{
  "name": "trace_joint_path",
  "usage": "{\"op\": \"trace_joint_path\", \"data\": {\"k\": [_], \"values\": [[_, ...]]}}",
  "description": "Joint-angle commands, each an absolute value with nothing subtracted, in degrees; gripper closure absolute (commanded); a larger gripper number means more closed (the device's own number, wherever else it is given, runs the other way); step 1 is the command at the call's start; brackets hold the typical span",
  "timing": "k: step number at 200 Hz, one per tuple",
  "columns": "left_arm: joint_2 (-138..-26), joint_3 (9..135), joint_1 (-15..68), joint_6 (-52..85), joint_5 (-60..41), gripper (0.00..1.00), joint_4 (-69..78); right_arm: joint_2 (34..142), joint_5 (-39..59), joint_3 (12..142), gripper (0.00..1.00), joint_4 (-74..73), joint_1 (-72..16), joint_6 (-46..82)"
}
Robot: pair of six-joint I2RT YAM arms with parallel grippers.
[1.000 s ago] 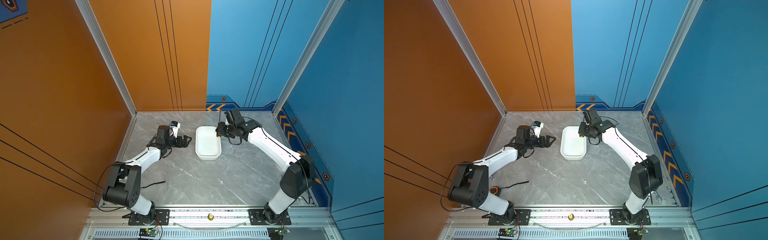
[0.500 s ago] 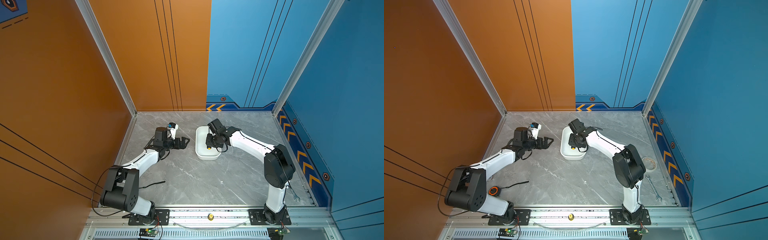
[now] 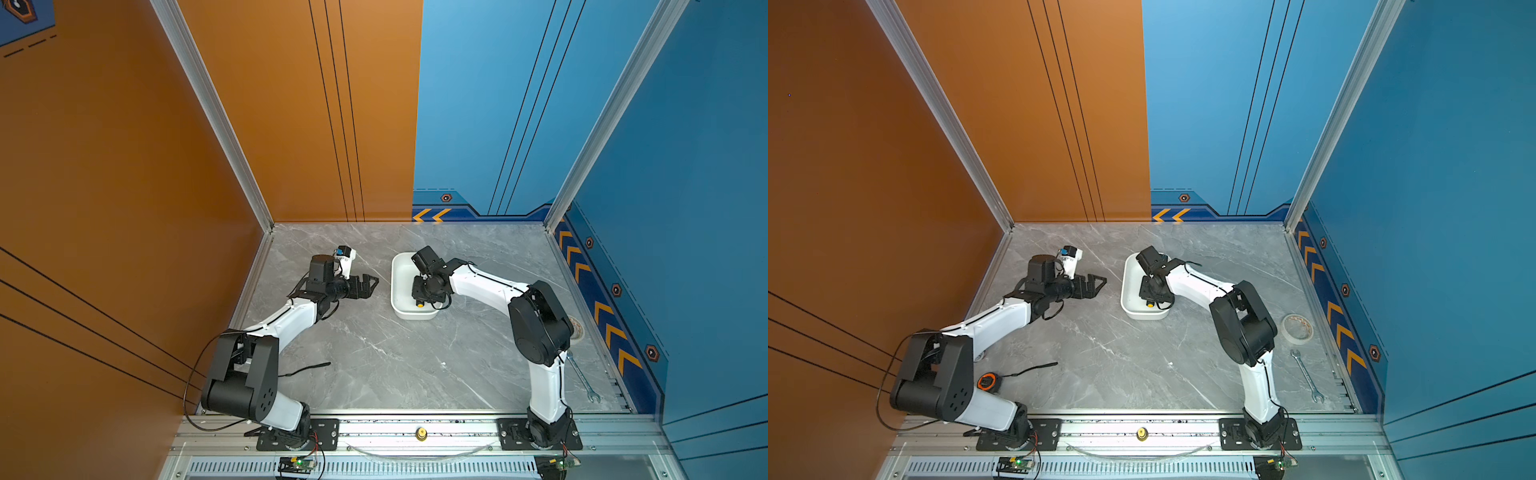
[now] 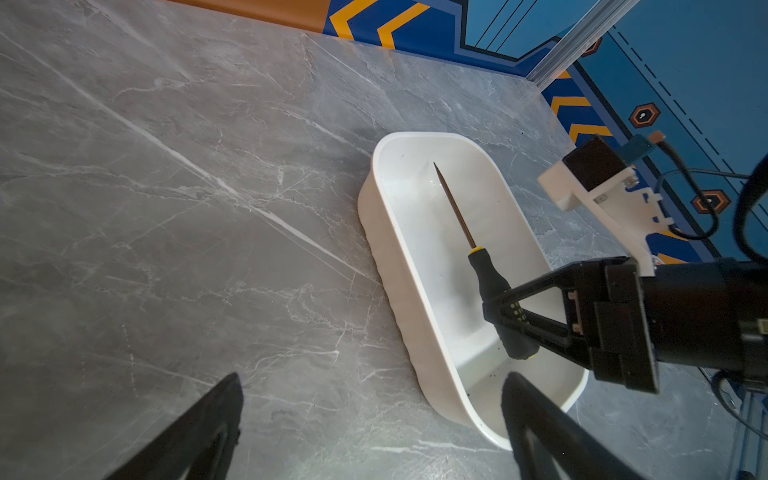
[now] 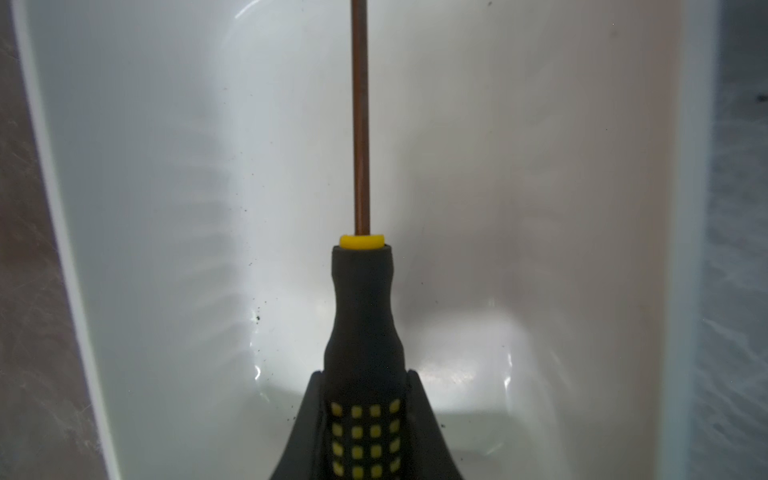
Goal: Put the screwdriver in the bin
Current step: 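Lower the held screwdriver into the white bin with the right gripper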
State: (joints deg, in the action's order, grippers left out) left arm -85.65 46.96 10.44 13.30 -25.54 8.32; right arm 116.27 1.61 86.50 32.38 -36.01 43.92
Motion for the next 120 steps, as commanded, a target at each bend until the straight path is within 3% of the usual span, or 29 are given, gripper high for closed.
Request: {"op": "trace_joint_path", "data": {"k": [1, 120], "values": [[-86.5, 46.1, 9.9, 12.4, -26.3, 0.02, 8.8, 117.1, 0.5, 87.0, 1.00, 32.4, -35.6, 43.5], [-87.0, 45.9, 9.4, 12.5, -26.9, 0.02, 8.9, 120.3, -0.4, 87.3, 0.91, 33.1, -35.6, 43.0]]}}
